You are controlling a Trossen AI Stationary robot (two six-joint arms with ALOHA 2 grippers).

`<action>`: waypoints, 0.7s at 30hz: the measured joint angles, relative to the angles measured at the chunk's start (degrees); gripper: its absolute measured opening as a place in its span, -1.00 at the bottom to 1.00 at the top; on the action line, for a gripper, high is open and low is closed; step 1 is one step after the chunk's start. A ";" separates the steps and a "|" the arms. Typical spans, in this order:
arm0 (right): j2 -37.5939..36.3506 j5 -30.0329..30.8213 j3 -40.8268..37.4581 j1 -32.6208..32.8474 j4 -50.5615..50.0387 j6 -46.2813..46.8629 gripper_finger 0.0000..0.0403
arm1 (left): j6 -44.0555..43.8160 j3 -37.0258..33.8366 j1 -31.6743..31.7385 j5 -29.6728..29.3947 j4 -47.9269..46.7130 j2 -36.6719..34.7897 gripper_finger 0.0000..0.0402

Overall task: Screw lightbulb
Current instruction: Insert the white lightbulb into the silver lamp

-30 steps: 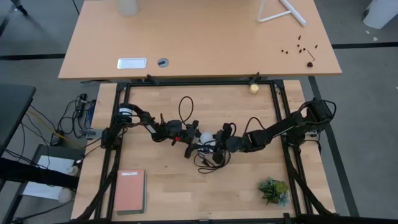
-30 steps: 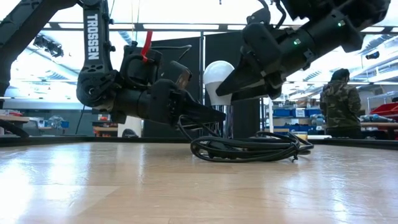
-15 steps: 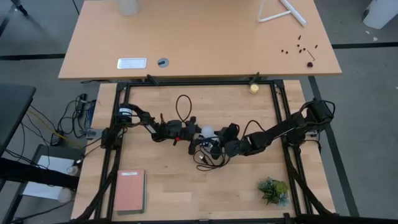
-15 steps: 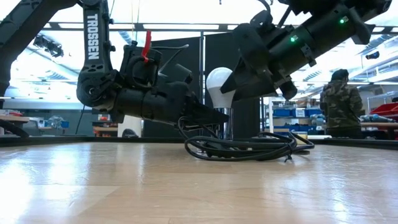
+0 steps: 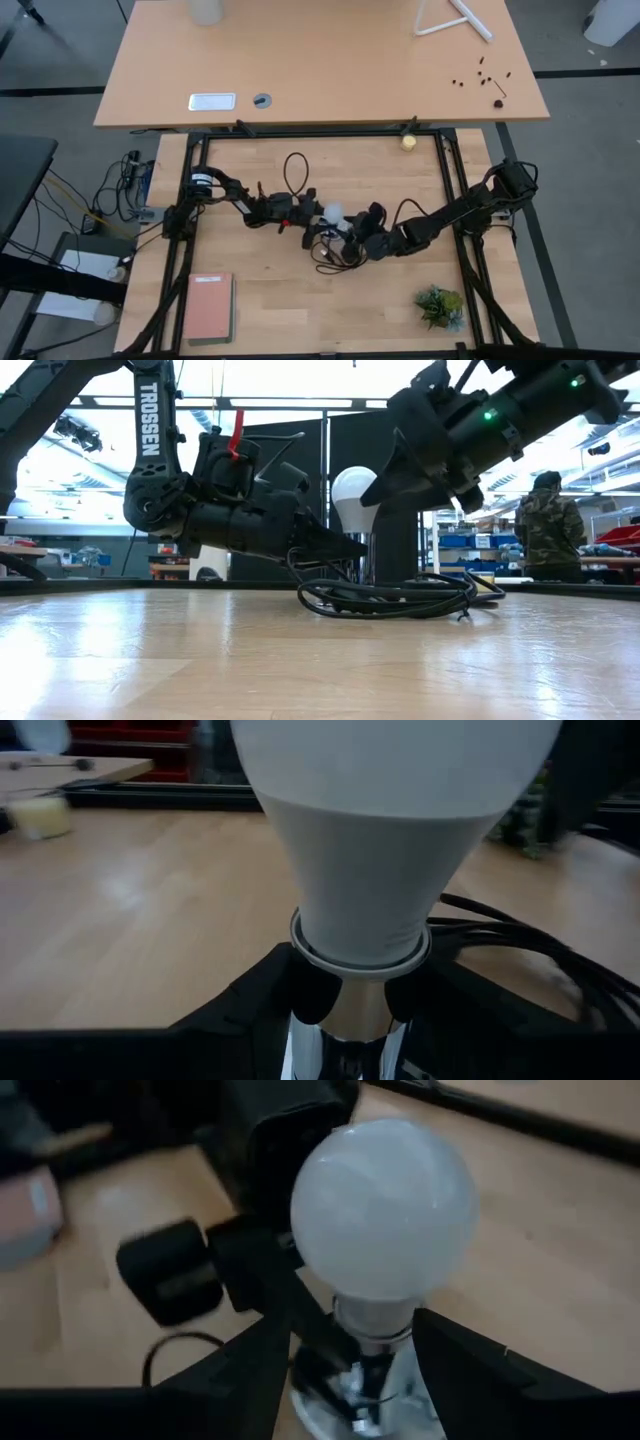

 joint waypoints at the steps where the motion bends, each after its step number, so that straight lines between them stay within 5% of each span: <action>1: 0.00 -0.07 0.00 0.15 0.08 -2.76 0.10 | 0.23 0.00 0.00 1.27 -0.02 0.00 -0.05; 10: -0.02 -8.31 -0.11 -0.26 2.90 -24.84 0.15 | 3.33 -0.07 -0.04 11.84 -0.22 0.00 -0.05; 21: -0.02 -23.08 -0.11 -4.49 9.85 -29.84 0.42 | 4.66 -0.07 -0.04 21.28 -0.21 0.02 -0.05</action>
